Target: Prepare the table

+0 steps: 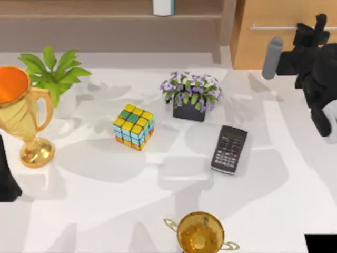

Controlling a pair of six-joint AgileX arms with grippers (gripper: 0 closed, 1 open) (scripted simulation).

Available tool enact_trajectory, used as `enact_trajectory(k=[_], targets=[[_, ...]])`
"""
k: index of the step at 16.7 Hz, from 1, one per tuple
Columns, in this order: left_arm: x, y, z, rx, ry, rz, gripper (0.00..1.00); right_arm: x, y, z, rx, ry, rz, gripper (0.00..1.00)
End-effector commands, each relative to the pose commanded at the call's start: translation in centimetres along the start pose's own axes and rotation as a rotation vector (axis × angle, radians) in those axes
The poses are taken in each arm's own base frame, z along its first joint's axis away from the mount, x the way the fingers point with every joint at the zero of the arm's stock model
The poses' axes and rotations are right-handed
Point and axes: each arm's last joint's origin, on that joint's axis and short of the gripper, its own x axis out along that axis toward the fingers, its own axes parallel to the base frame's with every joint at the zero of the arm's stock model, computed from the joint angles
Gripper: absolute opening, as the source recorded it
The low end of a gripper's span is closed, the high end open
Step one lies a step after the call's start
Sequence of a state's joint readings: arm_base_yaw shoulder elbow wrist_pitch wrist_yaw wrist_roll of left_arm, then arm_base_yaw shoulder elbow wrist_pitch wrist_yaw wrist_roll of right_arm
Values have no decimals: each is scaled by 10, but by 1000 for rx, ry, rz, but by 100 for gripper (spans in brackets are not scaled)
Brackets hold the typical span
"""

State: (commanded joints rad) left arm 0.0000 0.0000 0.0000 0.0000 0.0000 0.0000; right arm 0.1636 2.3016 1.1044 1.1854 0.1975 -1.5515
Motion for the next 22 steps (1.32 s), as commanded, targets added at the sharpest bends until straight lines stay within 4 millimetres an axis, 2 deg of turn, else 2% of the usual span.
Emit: enact_trajectory(k=[9,17,18,22], targets=[[0,0,0,0,0,0,100,0,0,0,0,0,0,98],[0,0,0,0,0,0,100,0,0,0,0,0,0,100],[0,0,0,0,0,0,100,-9,14,0,-2,-2,55,100],[0,0,0,0,0,0,100,-14,7,6,7,-17,24,100]])
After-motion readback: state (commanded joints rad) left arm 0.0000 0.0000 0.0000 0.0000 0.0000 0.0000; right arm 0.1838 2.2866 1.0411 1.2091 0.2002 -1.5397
